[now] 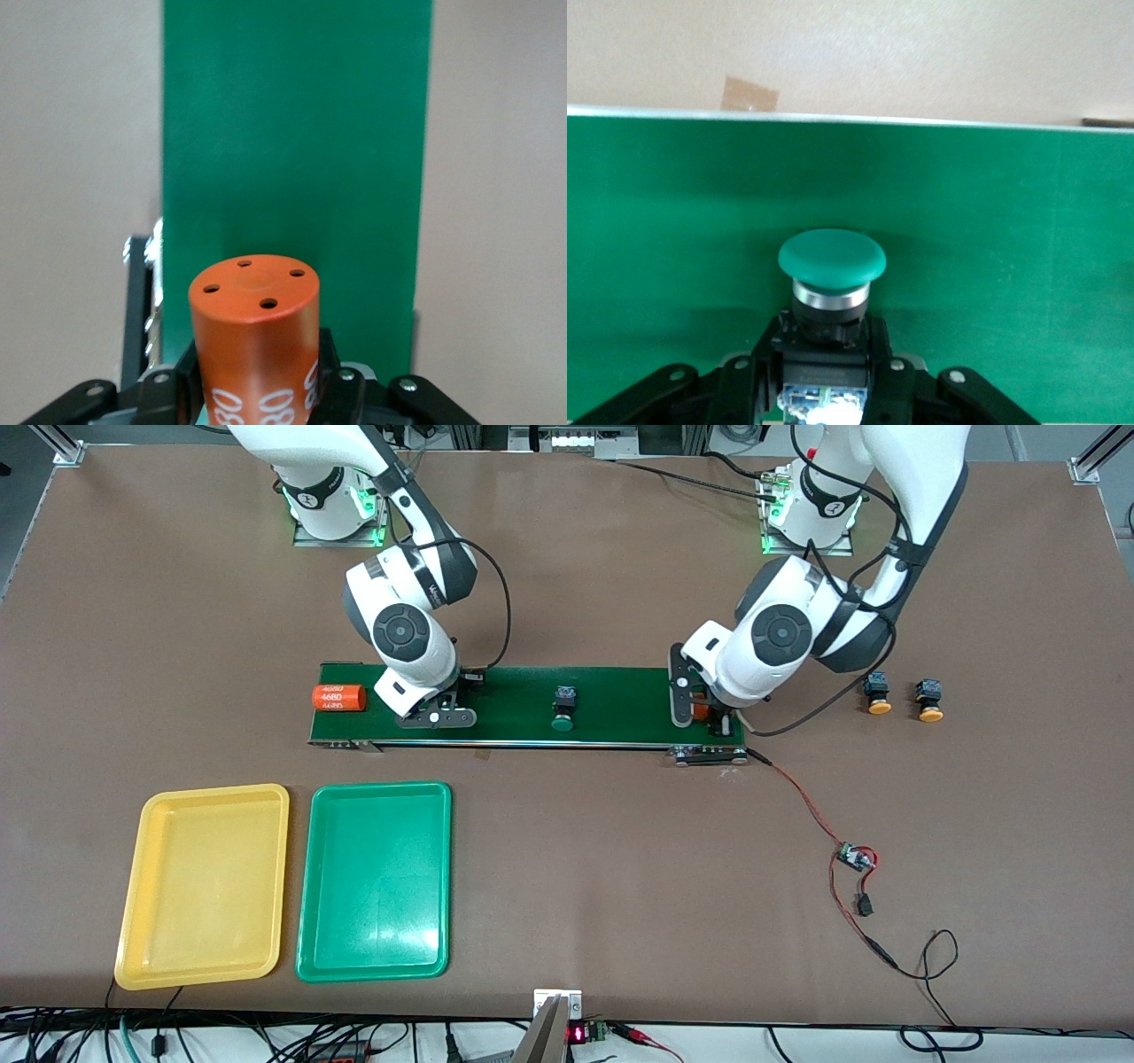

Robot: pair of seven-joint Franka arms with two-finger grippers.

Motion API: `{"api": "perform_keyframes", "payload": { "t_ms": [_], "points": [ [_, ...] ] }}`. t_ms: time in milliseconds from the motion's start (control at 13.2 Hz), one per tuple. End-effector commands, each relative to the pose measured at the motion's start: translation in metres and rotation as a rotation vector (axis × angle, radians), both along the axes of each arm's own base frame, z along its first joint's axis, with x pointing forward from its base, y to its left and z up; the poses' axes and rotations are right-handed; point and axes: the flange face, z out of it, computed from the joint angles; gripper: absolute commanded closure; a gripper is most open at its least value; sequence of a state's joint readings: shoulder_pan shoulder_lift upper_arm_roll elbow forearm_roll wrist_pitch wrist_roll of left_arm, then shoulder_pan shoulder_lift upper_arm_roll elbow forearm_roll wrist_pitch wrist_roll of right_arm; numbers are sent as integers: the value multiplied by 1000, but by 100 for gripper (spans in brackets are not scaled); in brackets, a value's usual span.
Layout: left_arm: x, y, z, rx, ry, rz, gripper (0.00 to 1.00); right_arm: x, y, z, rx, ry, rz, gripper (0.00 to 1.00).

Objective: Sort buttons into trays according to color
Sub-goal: 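Carry the button toward the green tray while the left gripper places capacitor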

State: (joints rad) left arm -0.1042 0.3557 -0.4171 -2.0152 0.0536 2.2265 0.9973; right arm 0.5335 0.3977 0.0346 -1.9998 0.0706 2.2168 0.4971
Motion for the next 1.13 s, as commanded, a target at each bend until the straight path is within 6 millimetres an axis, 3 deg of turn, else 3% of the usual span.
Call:
{"api": "perform_keyframes", "payload": {
  "t_ms": [0, 151, 302, 604, 679, 755, 830, 1057],
  "points": [
    [-5, -15, -7, 19, -9, -66, 93, 22, -17, 21, 24, -42, -21, 83],
    [-7, -18, -20, 23, 0, 4, 92, 46, -31, 39, 48, -80, -6, 83],
    [-13, -22, -29, 42, 13, 76, 90, 76, -61, 50, 33, -127, 7, 86],
    [-16, -23, -39, 47, 7, 63, 89, 125, -100, 67, 13, -204, -2, 86],
    [-18, -26, -41, 48, 9, 57, 82, 136, -104, 67, 12, -217, -7, 86],
    [-18, -26, -41, 48, 9, 57, 48, 147, -110, 63, 8, -228, -3, 86],
    [-18, -25, -40, 48, 9, 48, 1, 157, -120, 61, -2, -238, -10, 86],
    [-15, -21, -25, 50, -11, 53, 0, 186, -141, 50, -3, -262, 8, 86]
  ]
}}
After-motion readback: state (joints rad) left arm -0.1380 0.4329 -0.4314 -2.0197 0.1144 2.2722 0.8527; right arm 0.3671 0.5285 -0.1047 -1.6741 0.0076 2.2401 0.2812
